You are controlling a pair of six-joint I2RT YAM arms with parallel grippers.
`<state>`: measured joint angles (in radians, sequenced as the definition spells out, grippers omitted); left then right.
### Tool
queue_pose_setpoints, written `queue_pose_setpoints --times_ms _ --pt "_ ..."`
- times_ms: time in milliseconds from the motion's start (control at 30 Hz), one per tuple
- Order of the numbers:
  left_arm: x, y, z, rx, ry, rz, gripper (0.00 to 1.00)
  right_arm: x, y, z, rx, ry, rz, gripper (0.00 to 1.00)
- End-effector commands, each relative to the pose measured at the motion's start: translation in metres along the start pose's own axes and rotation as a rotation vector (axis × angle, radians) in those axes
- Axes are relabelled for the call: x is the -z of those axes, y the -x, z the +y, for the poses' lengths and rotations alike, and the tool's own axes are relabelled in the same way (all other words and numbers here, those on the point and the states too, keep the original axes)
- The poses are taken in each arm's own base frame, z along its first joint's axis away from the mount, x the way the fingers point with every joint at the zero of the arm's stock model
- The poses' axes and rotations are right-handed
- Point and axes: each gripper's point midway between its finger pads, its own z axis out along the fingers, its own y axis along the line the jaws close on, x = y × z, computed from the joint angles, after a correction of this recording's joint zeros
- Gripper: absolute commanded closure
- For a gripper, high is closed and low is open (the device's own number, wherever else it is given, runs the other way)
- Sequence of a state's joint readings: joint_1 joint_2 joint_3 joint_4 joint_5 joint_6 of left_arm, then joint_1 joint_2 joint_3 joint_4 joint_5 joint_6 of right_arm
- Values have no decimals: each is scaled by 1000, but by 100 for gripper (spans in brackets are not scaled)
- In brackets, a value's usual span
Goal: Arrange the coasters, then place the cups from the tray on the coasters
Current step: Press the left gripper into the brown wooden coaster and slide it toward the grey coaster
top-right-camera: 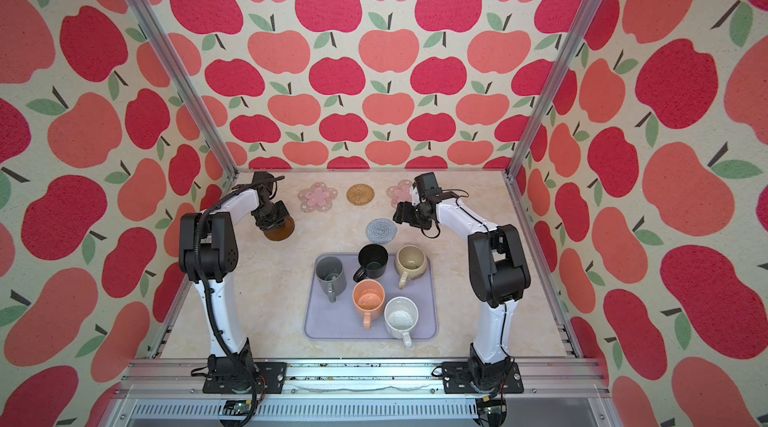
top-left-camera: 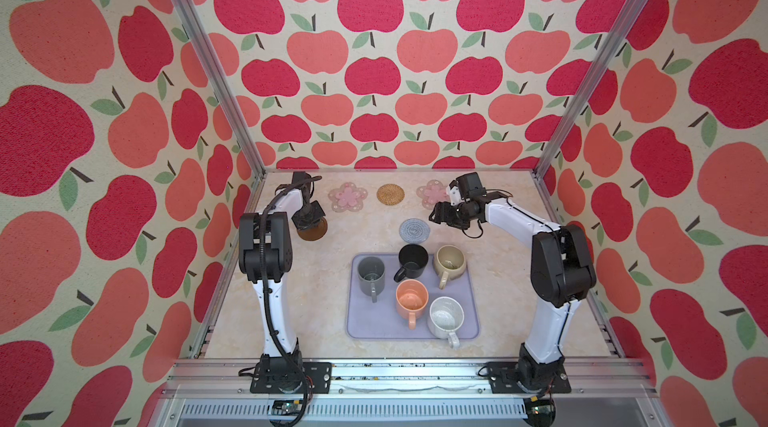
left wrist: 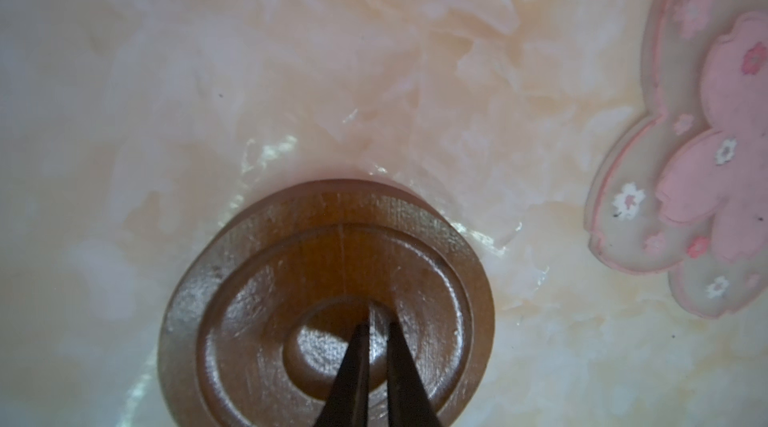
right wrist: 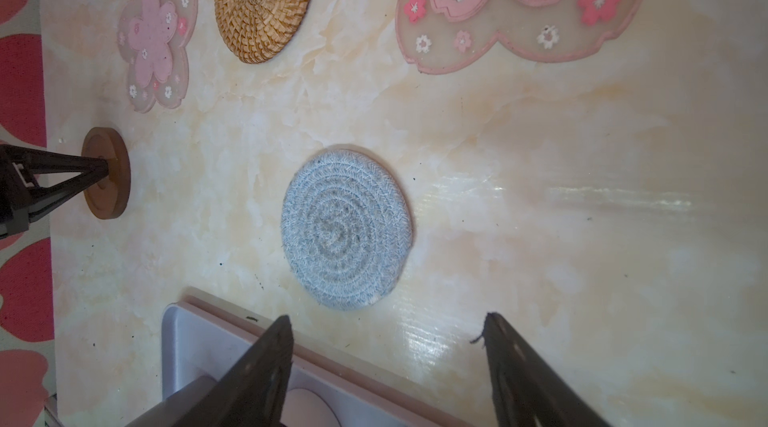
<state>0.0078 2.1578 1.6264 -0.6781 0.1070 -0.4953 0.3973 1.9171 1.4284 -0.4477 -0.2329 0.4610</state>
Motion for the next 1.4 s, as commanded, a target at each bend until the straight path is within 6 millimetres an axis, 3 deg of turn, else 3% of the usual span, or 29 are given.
queue_pose_setpoints --times_ms 0,600,1133,1367 --pt "-22 -53 3 -12 13 164 87 6 -2 2 20 -5 3 25" --pt "-24 -103 -87 -82 -130 250 87 -1 -7 0 4 4 13 25" --pt "-26 -136 -141 -136 -204 306 86 -4 -9 -1 -1 10 16 25" --pt "-27 -144 -152 -141 -215 321 86 -6 -10 -2 -2 12 17 25"
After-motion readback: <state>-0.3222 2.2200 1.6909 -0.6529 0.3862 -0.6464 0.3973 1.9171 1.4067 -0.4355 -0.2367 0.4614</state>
